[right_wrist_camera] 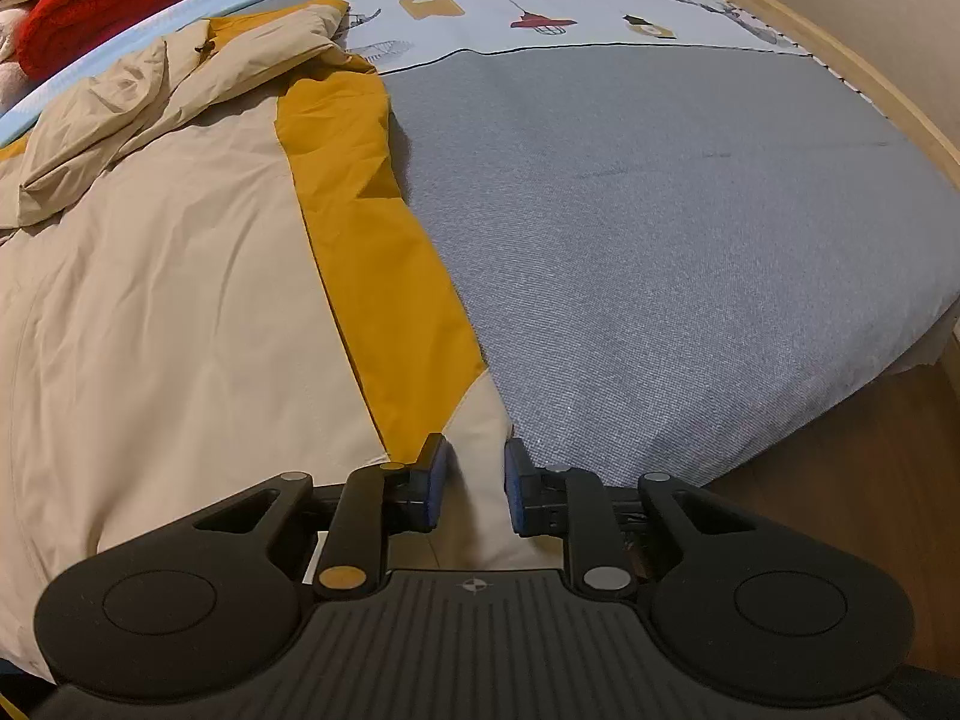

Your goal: Fold large clothes

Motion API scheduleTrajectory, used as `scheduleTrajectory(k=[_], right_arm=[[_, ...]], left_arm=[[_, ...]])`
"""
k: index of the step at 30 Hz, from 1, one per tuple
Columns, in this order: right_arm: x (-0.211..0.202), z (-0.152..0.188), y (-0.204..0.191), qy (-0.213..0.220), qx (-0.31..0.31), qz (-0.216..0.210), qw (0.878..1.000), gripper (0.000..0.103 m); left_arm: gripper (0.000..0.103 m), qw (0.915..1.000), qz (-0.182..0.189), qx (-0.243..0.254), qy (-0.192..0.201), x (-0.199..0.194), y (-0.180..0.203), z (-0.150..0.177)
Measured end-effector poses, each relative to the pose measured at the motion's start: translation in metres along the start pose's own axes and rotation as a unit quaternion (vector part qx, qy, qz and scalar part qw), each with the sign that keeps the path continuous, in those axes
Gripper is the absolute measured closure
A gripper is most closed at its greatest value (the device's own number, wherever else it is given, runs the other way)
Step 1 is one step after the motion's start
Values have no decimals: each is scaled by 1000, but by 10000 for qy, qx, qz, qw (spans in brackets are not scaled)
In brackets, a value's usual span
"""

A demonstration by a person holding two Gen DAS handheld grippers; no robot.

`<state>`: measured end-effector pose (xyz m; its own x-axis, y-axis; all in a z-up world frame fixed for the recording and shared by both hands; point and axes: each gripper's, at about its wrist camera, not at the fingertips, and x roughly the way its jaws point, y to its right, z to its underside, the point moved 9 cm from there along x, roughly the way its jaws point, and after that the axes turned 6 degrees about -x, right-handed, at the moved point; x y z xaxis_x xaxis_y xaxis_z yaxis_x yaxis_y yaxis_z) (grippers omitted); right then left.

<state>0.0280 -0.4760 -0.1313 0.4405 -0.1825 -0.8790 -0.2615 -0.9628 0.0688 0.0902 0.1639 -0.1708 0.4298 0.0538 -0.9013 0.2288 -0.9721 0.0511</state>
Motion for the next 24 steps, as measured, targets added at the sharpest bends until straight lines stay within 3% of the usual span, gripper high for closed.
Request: scheduleTrajectory(k=[2,3,6,13,24], right_arm=[[0,0,0,12,-15,-17,10000,89],[-1,0,-1,22,-21,-30,10000,93],[-4,-1,-3,78,-6,-96,9999,99],[-39,-15,-2,571,291,-432,9970,102],[-153,-50,4,1447,480,-1464,9774,103]], left_arm=[[80,10000,9,16,10,-1,1,0],[91,10000,30,22,21,-2,1,0],[99,9998,113,-3,140,-9,3,-2],[101,9963,570,-58,645,-50,11,-17],[103,9731,1600,486,1583,-176,23,-47]])
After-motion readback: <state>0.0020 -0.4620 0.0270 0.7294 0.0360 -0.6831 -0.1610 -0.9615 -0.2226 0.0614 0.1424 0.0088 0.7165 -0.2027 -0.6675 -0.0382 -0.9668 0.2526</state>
